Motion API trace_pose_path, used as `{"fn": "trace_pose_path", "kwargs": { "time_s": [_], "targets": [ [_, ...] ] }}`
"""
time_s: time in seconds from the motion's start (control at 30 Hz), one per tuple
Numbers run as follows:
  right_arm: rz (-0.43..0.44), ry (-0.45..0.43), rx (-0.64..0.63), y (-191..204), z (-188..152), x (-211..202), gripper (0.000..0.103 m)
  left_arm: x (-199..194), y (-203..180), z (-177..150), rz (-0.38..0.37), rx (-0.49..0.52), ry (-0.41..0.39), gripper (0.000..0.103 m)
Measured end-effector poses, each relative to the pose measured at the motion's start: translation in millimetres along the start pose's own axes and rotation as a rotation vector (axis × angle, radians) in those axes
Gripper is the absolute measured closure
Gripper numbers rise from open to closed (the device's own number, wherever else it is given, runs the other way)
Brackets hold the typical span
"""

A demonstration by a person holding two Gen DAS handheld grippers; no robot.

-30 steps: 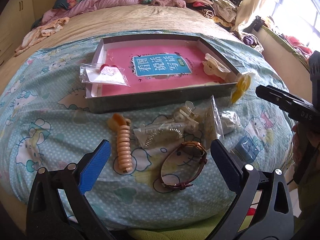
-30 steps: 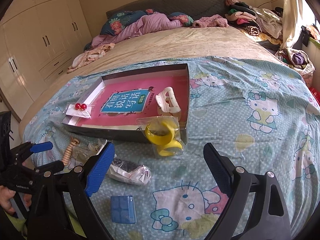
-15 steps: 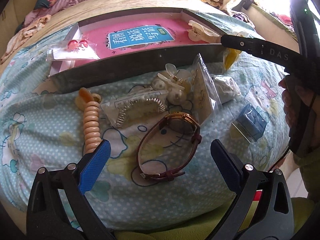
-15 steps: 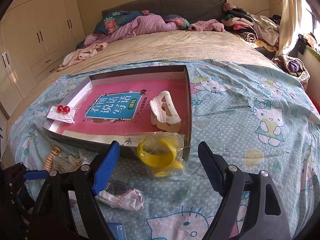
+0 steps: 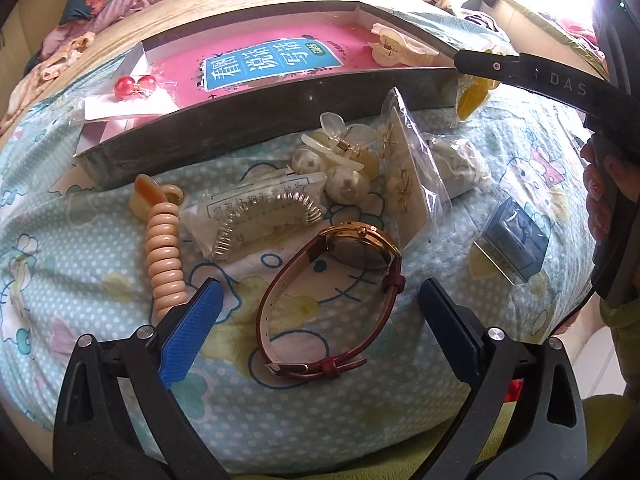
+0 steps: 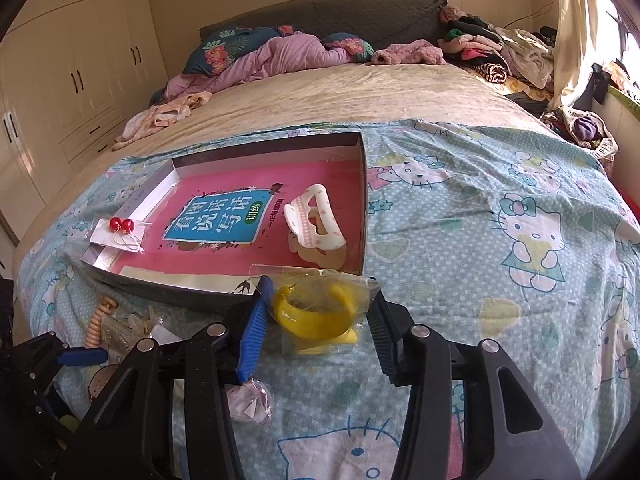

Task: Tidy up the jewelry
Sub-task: 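Grasp the bagged yellow bangles with the right tool while the left tool grasps the brown watch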

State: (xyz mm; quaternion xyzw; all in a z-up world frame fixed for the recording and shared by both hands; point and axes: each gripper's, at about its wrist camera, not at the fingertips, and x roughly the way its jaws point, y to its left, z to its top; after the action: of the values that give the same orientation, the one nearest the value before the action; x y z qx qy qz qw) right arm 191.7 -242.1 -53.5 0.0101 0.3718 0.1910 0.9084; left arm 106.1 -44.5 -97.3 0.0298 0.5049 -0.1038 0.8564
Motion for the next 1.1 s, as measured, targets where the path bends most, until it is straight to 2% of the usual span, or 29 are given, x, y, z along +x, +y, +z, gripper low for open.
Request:
{"fn": "trace_pose_path", "kwargs": {
  "time_s": [0.1, 0.13, 0.17, 0.4, 0.6, 0.8, 0.87, 0.9, 0.93, 1.1],
  "targets": [
    [0.010, -0.007, -0.006, 1, -3, -7, 0.060, -5, 0, -2, -0.001, 0.002, -0.011, 0.035],
    [0.016, -0.009, -0.008, 2, -3, -9, 0.060, -7, 0, -2, -0.006, 0.002, -0.019, 0.045],
    [0.021, -0.011, -0.010, 3, -4, -12, 0.060, -9, -1, -2, -0.015, 0.004, -0.023, 0.049],
    [0.035, -0.032, -0.026, 8, -3, -33, 0.060, -19, 1, -4, -0.048, -0.011, -0.034, 0.059],
    [0.067, -0.044, -0.049, 16, -2, -53, 0.060, -37, 5, -8, -0.073, -0.038, -0.061, 0.060],
    [0.107, -0.060, -0.079, 32, 1, -68, 0.060, -58, 18, -9, -0.051, -0.060, -0.102, 0.061],
    [0.117, -0.065, -0.088, 37, 2, -70, 0.060, -64, 22, -9, -0.040, -0.068, -0.112, 0.066],
    [0.122, -0.066, -0.090, 39, 3, -70, 0.060, -67, 25, -9, -0.037, -0.074, -0.119, 0.082],
    [0.125, -0.069, -0.092, 41, 3, -70, 0.060, -69, 28, -8, -0.040, -0.079, -0.121, 0.091],
    [0.139, -0.071, -0.101, 47, 5, -69, 0.060, -71, 44, -6, -0.071, -0.123, -0.118, 0.093]
  ]
}}
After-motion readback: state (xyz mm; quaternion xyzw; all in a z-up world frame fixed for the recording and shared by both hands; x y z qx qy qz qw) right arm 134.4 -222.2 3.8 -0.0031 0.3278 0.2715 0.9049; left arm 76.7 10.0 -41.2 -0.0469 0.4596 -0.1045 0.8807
